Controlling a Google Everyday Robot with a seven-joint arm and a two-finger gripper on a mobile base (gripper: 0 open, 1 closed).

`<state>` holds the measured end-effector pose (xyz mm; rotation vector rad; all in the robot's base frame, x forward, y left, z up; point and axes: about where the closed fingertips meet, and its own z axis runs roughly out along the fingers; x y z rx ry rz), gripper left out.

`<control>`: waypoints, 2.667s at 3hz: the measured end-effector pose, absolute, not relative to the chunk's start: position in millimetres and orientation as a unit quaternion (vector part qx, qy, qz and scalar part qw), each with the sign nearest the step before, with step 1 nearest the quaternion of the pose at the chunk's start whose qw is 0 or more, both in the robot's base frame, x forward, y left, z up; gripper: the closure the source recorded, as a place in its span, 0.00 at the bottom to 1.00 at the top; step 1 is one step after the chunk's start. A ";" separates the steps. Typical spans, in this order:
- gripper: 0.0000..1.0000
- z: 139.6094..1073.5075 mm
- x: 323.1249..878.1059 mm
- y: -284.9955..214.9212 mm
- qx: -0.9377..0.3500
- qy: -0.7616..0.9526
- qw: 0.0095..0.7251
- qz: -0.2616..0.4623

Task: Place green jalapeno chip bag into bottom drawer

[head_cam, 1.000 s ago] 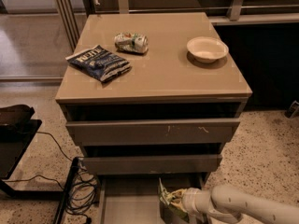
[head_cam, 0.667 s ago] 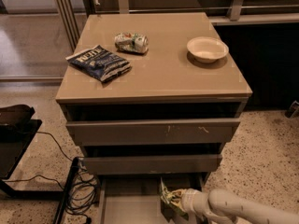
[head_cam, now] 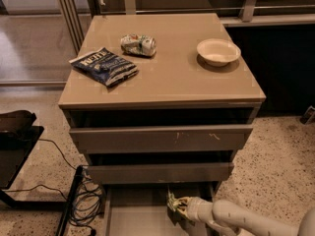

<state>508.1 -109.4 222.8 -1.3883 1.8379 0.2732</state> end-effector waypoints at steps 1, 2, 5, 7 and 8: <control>1.00 199.7 519.8 -114.3 -0.569 0.713 0.387 0.136; 1.00 190.6 508.8 -104.6 -0.598 0.685 0.369 0.193; 0.35 197.9 492.7 -92.1 -0.605 0.668 0.365 0.231; 0.00 197.9 492.7 -92.0 -0.605 0.668 0.365 0.231; 0.00 197.9 492.6 -92.0 -0.605 0.668 0.365 0.231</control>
Offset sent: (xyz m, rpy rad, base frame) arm -0.0324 0.0215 -0.0319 0.1639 0.2031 0.4064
